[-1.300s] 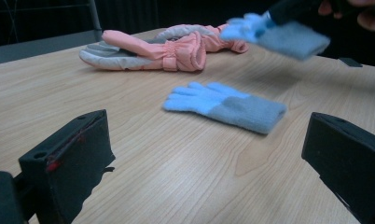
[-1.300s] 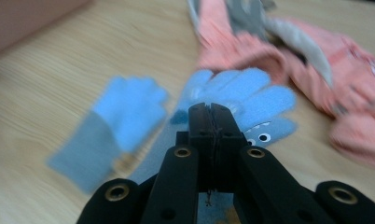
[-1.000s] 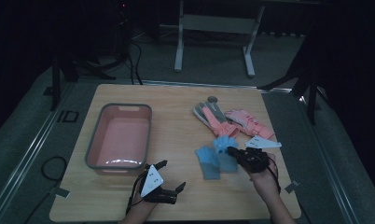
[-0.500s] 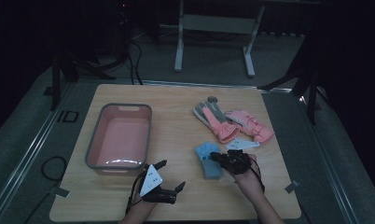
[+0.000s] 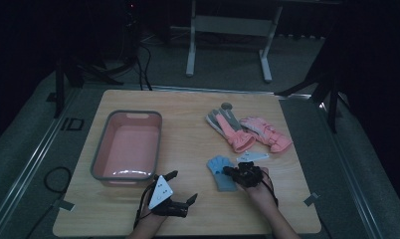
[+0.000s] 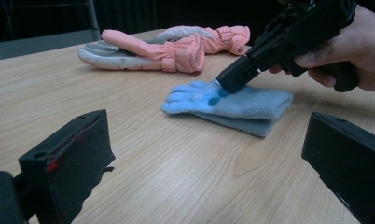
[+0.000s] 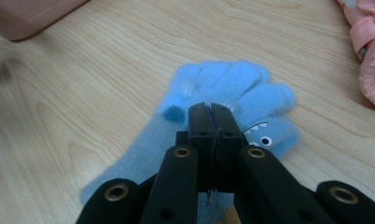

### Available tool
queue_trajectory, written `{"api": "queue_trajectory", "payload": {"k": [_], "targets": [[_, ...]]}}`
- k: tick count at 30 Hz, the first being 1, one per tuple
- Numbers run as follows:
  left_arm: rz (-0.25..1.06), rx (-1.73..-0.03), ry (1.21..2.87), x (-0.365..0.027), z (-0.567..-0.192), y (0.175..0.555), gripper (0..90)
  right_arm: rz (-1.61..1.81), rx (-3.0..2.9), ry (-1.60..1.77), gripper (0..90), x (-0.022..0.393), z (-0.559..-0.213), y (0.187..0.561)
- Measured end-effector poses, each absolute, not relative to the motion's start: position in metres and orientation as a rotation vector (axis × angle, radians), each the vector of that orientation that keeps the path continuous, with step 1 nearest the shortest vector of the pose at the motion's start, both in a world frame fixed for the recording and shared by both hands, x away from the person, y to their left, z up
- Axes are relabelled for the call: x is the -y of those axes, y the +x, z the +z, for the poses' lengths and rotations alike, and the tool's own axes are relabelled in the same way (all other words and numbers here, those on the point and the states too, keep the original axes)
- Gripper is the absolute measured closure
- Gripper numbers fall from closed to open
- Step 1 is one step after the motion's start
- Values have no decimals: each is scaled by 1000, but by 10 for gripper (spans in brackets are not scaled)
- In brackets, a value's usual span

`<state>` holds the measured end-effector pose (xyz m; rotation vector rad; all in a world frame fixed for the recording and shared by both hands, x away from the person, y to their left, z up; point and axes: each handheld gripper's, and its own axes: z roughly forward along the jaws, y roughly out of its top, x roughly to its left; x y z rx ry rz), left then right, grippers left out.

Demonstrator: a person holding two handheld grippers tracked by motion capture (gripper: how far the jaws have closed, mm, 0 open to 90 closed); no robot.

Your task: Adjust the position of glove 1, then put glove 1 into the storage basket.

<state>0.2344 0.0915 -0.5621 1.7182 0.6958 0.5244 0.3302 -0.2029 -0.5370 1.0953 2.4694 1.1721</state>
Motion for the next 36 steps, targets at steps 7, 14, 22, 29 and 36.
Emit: {"api": "queue_trajectory", "payload": {"k": [7, 14, 22, 29, 36], "targets": [[520, -700, 1716, -92, -562, 235, 16, 1121, -2460, 1102, 882, 202, -546, 331], [526, -708, 1716, -92, -562, 235, 16, 1103, -2450, 1102, 848, 200, -544, 328], [503, -717, 1726, -91, -561, 236, 16, 1157, -2461, 1041, 473, 202, -534, 324], [456, -668, 1847, -81, -556, 238, 16, 1141, -2485, 1085, 148, 208, -532, 325], [446, -688, 1860, -73, -550, 240, 38, 1160, -2448, 1046, 139, 222, -521, 323]]}}
